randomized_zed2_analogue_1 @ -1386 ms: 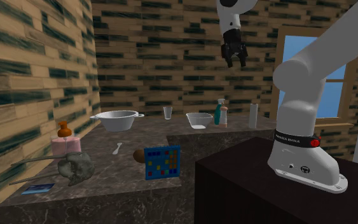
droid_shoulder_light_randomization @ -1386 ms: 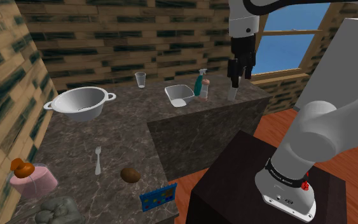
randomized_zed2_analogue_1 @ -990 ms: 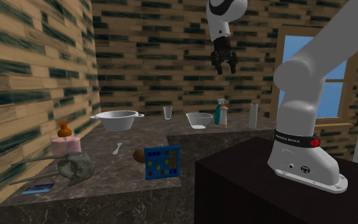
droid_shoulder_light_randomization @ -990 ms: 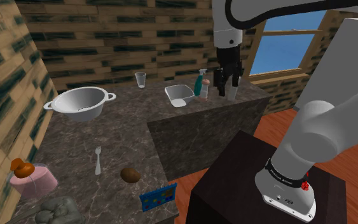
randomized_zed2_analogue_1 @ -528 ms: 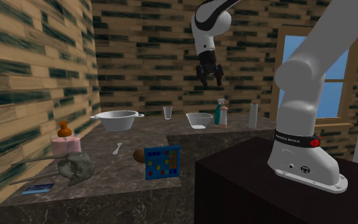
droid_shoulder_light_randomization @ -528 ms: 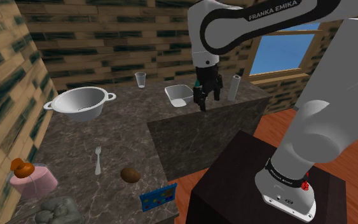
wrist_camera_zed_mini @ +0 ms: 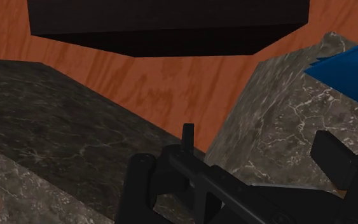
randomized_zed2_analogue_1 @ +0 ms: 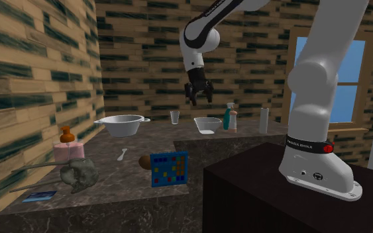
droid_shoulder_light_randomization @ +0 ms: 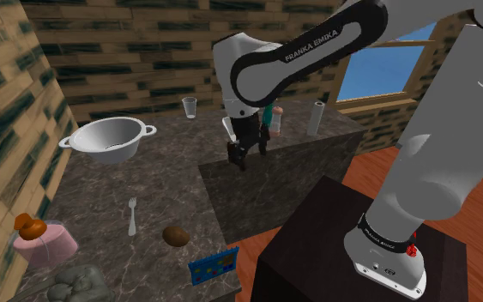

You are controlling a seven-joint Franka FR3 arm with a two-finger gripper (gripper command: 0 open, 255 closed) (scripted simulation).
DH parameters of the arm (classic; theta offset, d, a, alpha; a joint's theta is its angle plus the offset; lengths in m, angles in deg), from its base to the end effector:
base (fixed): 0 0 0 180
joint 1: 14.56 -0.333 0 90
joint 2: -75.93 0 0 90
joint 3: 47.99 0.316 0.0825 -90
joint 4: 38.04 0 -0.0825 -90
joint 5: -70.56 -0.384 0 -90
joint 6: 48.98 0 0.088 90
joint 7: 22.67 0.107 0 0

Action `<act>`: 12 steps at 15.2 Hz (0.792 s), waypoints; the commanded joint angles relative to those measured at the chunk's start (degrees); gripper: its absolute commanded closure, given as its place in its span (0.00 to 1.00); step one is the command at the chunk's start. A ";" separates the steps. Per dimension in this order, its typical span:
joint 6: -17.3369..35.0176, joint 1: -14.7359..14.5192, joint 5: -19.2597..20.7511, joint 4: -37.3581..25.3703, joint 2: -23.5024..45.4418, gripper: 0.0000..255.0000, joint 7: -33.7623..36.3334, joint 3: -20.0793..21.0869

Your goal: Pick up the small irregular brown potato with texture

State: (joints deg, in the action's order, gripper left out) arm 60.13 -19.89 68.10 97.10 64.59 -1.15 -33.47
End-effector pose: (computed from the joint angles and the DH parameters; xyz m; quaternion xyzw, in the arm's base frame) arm 0.4146 0.1535 0.3853 0.9910 -0.0296 -0.1204 0.0508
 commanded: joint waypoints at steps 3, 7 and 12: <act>4.33 -0.97 1.54 -3.73 8.52 0.00 3.59 2.04; 7.42 -2.46 4.05 -8.93 17.51 0.00 7.55 3.43; 9.64 -5.22 7.79 -17.05 28.87 0.00 12.16 3.91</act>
State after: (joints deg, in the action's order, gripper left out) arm 69.21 -24.65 75.06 81.64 91.14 10.30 -29.49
